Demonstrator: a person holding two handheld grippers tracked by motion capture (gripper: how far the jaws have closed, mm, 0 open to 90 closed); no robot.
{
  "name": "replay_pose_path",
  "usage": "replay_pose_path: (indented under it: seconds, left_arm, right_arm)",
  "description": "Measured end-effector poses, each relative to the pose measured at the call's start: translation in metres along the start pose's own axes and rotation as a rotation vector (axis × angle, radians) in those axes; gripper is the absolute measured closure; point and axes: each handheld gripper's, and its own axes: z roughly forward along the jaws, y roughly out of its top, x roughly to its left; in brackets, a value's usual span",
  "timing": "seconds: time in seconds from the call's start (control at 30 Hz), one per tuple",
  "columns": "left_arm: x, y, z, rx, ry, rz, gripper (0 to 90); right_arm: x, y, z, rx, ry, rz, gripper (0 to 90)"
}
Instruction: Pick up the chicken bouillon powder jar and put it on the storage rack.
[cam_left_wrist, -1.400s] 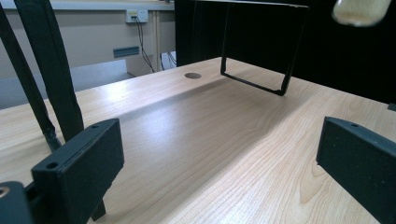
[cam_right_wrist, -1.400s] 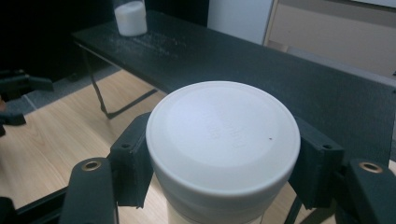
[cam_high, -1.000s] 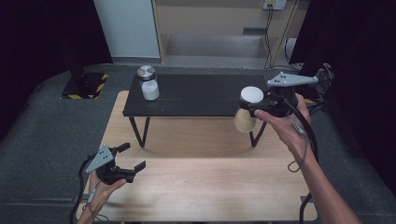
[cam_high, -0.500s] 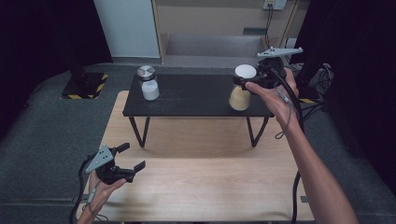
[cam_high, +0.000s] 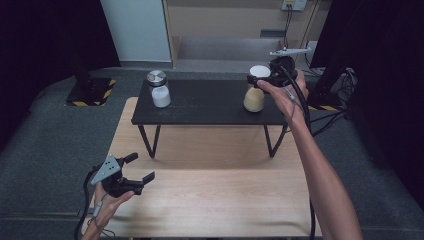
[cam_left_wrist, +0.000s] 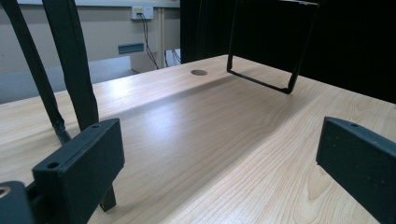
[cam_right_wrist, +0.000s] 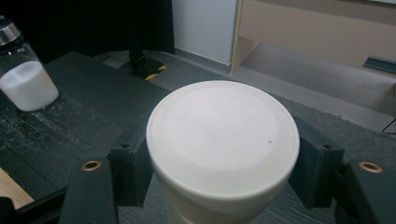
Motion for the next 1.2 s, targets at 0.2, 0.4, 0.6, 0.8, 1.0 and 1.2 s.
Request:
replay_pose_path:
  seconds: [0.2, 0.4, 0.6, 0.8, 1.0, 1.2]
  left_arm:
    - [0.000, 0.000, 0.000, -0.001, -0.004, 0.001, 0.0]
    - [0.000, 0.000, 0.000, -0.002, -0.005, 0.002, 0.0]
    - [-0.001, 0.001, 0.001, -0.003, -0.013, 0.008, 0.0]
    - [-0.001, 0.001, 0.001, -0.009, -0.017, 0.004, 0.0]
    - [-0.002, 0.001, 0.002, -0.005, -0.020, 0.008, 0.0]
    - [-0.003, 0.001, 0.002, -0.003, -0.022, 0.012, 0.0]
  right_arm:
    - [-0.006, -0.006, -0.001, -0.021, 0.030, 0.037, 19.2]
    - [-0.001, -0.014, -0.029, -0.102, -0.005, 0.054, 8.7]
    - [-0.001, -0.020, -0.072, -0.142, 0.004, 0.037, 8.2]
    - [-0.002, -0.037, -0.106, -0.167, 0.057, 0.015, 7.4]
    - [0.001, -0.064, -0.128, -0.159, 0.091, -0.040, 7.1]
    - [0.013, -0.096, -0.138, -0.153, 0.108, -0.103, 7.6]
